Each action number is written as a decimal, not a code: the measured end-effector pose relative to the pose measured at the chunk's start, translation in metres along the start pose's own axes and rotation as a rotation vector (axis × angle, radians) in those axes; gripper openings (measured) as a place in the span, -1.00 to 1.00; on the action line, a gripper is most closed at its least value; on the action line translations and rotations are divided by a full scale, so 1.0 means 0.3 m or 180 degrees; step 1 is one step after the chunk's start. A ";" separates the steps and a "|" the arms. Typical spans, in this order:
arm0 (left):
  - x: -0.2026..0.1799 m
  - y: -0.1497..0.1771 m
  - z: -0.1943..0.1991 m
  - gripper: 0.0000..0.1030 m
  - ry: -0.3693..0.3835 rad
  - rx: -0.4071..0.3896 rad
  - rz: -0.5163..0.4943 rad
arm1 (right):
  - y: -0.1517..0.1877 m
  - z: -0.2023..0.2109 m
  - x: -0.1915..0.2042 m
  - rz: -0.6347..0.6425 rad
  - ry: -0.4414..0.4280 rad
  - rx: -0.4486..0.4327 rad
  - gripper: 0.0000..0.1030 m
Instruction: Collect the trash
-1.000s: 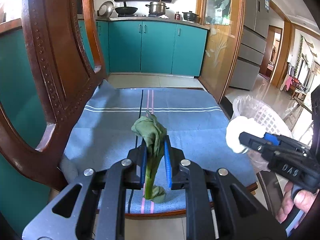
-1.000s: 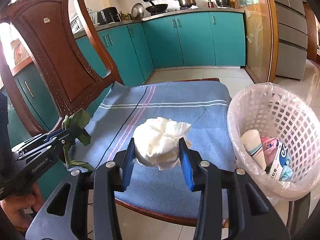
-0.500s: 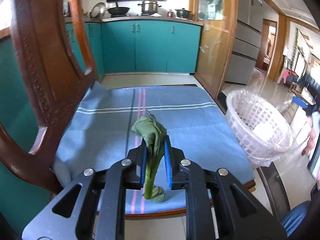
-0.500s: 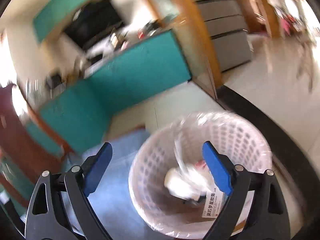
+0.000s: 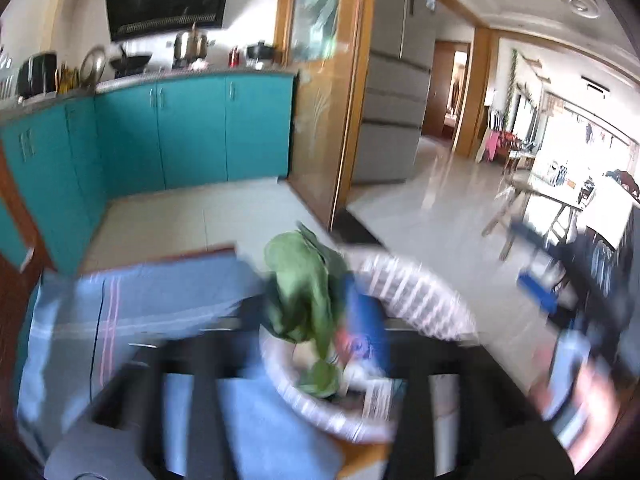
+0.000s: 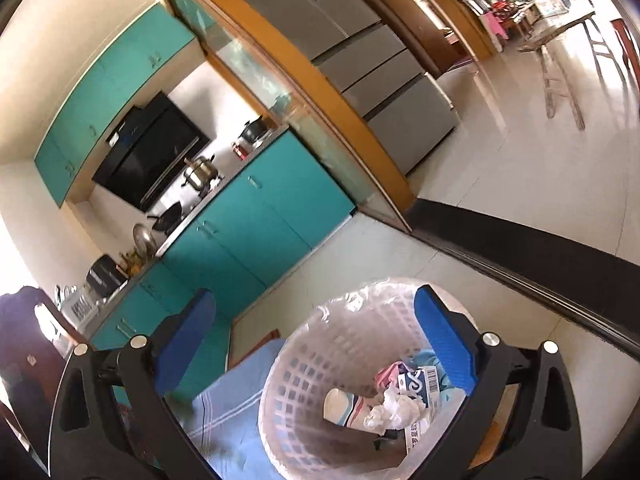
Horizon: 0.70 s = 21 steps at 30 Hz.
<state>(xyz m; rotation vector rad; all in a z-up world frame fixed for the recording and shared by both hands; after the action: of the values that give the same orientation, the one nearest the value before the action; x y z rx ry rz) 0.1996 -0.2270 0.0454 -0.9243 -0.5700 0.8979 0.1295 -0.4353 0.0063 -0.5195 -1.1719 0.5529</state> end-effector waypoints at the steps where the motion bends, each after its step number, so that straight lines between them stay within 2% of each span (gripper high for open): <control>1: -0.010 -0.036 -0.007 0.95 -0.0167 -0.0095 -0.0037 | 0.008 -0.009 0.007 0.0026 0.0005 0.0024 0.90; 6: 0.018 -0.028 0.014 0.95 -0.0302 -0.0064 -0.0043 | 0.027 -0.019 0.040 0.0156 0.0003 0.0097 0.90; 12: 0.210 0.125 0.166 0.95 -0.0610 -0.0015 0.0091 | 0.080 -0.032 0.087 0.0374 -0.0006 0.0222 0.89; 14: 0.288 0.194 0.240 0.95 -0.0785 0.0013 0.0102 | 0.113 -0.038 0.118 0.0502 -0.0023 0.0294 0.90; 17: 0.380 0.297 0.325 0.95 -0.1035 0.0118 0.0125 | 0.223 -0.053 0.203 0.0888 -0.0020 0.0476 0.89; 21: 0.500 0.430 0.396 0.95 -0.1223 0.0264 0.0371 | 0.424 -0.067 0.311 0.1378 -0.0052 0.0813 0.90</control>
<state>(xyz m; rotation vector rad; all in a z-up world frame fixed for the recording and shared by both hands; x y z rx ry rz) 0.1363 -0.0096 0.0010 -0.7181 -0.8057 1.2078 0.1586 -0.2804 -0.0156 -0.5502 -0.9870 1.0654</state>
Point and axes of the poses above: each gripper's, at about its wrist camera, not at the fingertips, and z roughly against the way its jaws point, x to its left, y to its underside, the point moved 6 cm from there along -z, roughly the way its jaws point, and after that the axes turned 8 degrees about -z, right-handed, at the moved point
